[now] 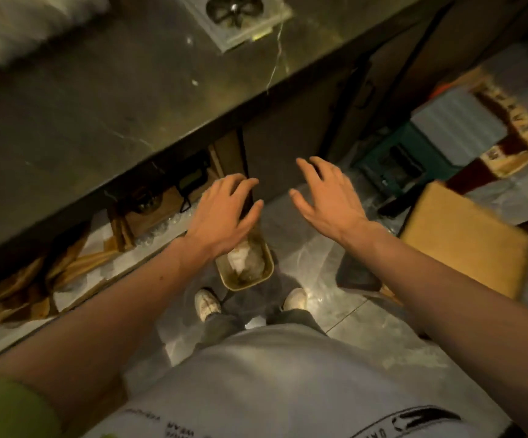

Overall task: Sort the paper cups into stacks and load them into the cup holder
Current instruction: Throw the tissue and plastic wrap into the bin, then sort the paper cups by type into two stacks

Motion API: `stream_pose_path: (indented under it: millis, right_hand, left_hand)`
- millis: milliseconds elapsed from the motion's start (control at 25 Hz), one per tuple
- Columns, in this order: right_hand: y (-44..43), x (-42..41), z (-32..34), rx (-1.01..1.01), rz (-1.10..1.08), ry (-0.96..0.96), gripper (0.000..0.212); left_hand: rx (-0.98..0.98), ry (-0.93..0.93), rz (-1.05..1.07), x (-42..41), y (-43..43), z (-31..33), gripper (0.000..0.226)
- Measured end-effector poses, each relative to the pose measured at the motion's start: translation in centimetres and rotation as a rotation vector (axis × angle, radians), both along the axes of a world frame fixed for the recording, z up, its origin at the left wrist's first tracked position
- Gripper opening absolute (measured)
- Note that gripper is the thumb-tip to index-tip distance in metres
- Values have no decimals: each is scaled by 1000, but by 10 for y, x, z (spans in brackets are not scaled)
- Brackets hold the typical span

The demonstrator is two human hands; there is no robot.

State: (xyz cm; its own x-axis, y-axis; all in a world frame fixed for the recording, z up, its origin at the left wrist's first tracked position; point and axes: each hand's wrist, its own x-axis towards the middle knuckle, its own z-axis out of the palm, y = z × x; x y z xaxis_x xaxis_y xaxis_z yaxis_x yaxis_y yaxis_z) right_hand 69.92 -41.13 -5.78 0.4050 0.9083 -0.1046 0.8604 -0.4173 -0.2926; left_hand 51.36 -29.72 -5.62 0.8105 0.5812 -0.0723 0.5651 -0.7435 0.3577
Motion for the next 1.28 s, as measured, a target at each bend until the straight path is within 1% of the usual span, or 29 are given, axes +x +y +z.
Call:
stream_pose_path:
  millis: [160, 280, 440, 600, 720, 920, 1080, 1280]
  right_hand:
    - [-30, 29, 60, 93, -73, -128, 63]
    - [-53, 39, 95, 175, -192, -196, 63]
    - [-96, 42, 136, 257, -436, -294, 61]
    - [-157, 35, 179, 309, -672, -385, 61]
    - [-226, 20, 208, 325, -848, -499, 61]
    - [-364, -5, 237, 301, -1086, -652, 61]
    - [-484, -28, 247, 267, -1265, -700, 63]
    - [-633, -44, 257, 220, -1424, -709, 62]
  left_hand:
    - [75, -118, -87, 42, -6, 54, 52]
    - [116, -210, -211, 75, -11, 91, 53]
    - [159, -321, -426, 116, -23, 137, 55]
    - [150, -419, -651, 154, -59, 173, 57]
    - [110, -470, -852, 180, -118, 192, 58]
    - [70, -584, -1122, 212, -255, 219, 57]
    - [43, -629, -1290, 232, -383, 227, 52]
    - [-40, -665, -1424, 249, -555, 235, 56]
